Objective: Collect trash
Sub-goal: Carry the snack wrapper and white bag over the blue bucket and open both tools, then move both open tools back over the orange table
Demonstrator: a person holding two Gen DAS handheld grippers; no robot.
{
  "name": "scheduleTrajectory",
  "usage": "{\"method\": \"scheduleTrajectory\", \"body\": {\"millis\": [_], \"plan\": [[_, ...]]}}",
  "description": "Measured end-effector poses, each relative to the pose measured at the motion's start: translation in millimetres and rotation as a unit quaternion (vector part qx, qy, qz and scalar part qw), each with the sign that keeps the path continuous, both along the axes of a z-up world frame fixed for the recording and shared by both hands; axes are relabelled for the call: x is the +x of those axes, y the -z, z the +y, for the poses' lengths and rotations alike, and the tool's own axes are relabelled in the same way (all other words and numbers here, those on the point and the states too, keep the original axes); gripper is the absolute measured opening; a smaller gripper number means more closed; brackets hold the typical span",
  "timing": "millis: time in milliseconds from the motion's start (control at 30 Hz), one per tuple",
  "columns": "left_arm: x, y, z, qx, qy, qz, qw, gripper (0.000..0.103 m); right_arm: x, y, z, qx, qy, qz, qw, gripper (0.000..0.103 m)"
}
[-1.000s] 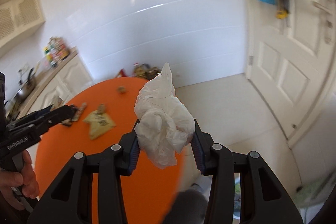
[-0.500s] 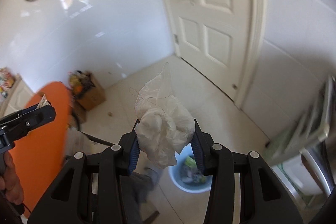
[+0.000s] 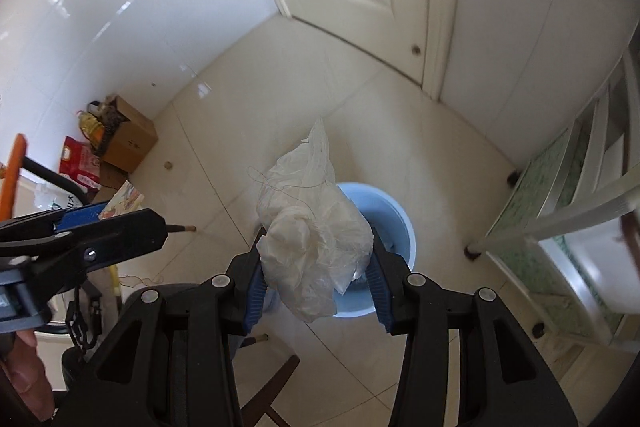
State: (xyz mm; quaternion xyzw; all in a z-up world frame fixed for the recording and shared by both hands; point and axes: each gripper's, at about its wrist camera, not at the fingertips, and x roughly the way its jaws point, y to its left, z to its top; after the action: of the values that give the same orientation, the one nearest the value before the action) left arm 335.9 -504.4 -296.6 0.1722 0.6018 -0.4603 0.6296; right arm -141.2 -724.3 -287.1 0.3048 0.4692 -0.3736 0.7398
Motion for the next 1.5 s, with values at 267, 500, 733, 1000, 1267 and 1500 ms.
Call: {"method": "scheduleTrajectory", "body": {"millis": [267,500,733,1000,1267,1500], "plan": [[28.7,25.4,-39.5,0.042,-0.014,0.001,0.9990,0.084,-2.7,25.3,-11.1,0.015,0.017,0.027,0.999,0.092],[29.8,9.5,-70.3,0.046,-0.039,-0.049,0.9970,0.088,-5.7,20.3,-2.4,0.001,0.028,0.034,0.999,0.103],[1.5,-28.3,-43.2,0.022,-0.058,-0.112,0.9918,0.090,0.5,-7.9,14.3,-0.023,0.032,0.018,0.999,0.103],[-38.8,-98.9,31.8,-0.044,-0.083,-0.165,0.9817,0.090,21.0,-81.2,50.5,-0.081,0.017,-0.025,0.996,0.103],[-69.3,-173.5,149.4,-0.113,-0.127,-0.225,0.9595,0.095,58.4,-156.3,103.0,-0.141,-0.033,-0.074,0.987,0.103],[-91.1,-218.0,260.2,-0.144,-0.191,-0.255,0.9370,0.099,109.3,-212.0,172.7,-0.176,-0.104,-0.132,0.970,0.103]]}}
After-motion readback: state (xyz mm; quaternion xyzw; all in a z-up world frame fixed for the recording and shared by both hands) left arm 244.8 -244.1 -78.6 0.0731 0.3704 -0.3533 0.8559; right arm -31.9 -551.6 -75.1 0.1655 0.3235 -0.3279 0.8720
